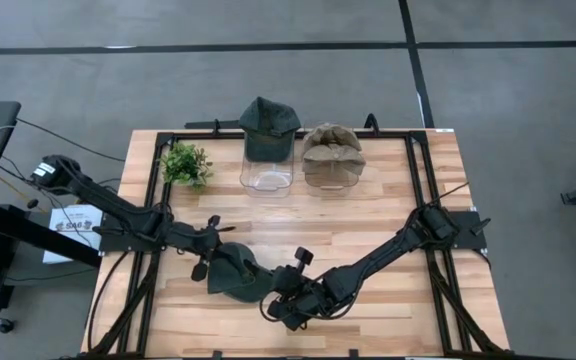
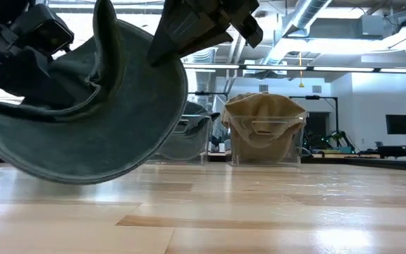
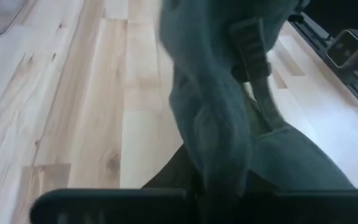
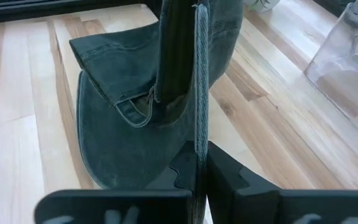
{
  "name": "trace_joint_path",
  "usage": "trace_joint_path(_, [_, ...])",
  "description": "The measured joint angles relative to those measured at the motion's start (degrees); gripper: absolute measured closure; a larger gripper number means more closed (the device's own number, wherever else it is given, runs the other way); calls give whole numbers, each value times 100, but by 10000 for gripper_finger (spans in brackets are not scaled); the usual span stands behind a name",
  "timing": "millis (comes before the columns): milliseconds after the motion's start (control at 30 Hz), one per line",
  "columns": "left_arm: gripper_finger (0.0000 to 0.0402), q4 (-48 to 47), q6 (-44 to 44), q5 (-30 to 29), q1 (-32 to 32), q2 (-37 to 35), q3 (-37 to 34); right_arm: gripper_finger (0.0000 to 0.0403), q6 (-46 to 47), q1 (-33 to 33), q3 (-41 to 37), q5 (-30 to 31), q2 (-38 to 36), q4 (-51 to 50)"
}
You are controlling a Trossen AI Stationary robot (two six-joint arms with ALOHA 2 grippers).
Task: Pick & Place hat
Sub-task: Put the blue cap into the left transparent bin
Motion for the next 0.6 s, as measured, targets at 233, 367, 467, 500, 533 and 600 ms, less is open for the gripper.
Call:
trace_joint_path(233, [392,-36,174,219,-206,-263,174,364,41,-144,0,-5,10,50])
trace_joint_path(367, [393,-363,185,448,-272,-470,335,361,47,-192,2,-328,10,177])
trace_joint_path(467, [393,-852,270,444,-266,-552,462,356,164,-214,2,-457,10,130])
trace_joint_path(500, [393,-1017,270,436,-252,-581,508,353,223,-216,2,-456,10,61])
trace_joint_path(533, [393,-1139,267,436,-243,-586,559,347,247,-221,2,-461,4,-40])
trace_joint_path(600, [393,-1423,267,431,-240,-586,679,332,261,-228,0,-459,-58,-334])
